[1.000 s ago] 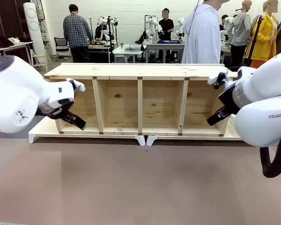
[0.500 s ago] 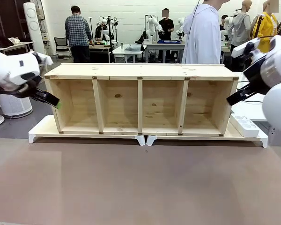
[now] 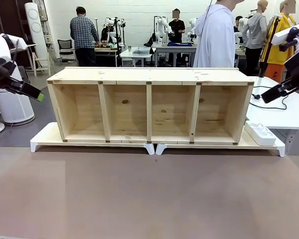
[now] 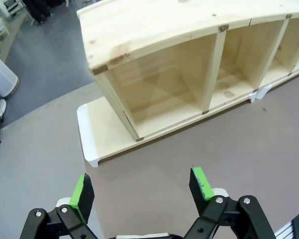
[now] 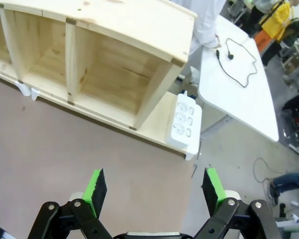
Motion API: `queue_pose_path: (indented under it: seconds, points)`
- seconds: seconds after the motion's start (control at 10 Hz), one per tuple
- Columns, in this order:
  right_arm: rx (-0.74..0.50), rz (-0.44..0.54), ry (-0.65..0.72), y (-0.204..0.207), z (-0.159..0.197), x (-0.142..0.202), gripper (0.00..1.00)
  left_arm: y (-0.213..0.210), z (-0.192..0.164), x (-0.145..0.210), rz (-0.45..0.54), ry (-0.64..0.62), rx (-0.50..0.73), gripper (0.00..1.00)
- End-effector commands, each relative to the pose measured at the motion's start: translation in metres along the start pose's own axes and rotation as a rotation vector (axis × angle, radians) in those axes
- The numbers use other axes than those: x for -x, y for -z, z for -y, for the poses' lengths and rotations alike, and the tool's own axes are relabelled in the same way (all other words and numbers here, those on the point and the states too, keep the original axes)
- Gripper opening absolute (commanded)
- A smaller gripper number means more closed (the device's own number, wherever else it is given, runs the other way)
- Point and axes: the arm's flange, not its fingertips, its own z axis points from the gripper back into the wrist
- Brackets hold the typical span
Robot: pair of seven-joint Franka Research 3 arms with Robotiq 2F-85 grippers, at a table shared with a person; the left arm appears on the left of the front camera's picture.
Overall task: Perform cable management.
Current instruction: When the cord part of the Power Cable appears at the lower middle area of the table and stops, grasp the cord part of the Power Cable.
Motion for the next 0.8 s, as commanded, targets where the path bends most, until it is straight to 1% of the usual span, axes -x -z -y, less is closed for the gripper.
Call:
queue_pose_path:
  seconds: [0.0, 0.1, 0.2, 0.3, 0.7]
  points:
    - [0.046, -0.014, 0.027, -0.002, -0.02, 0.053, 1.0, -0.01, 0.036, 0.098, 0.01, 0.035, -0.03, 1.0]
    - [0.045, -0.017, 0.042, 0.002, -0.021, 0.054, 1.0, -0.009, 0.038, 0.096, 0.011, 0.034, -0.037, 1.0]
    - [0.026, -0.03, 0.039, 0.006, -0.023, 0.056, 1.0, -0.011, 0.001, -0.001, 0.01, 0.004, -0.003, 1.0]
    - [0.016, -0.004, 0.021, -0.01, -0.003, 0.001, 1.0, -0.011, 0.001, -0.001, 0.01, 0.004, -0.003, 1.0]
    - [0.016, -0.004, 0.021, -0.01, -0.003, 0.001, 1.0, -0.011, 0.001, -0.001, 0.01, 0.004, -0.003, 1.0]
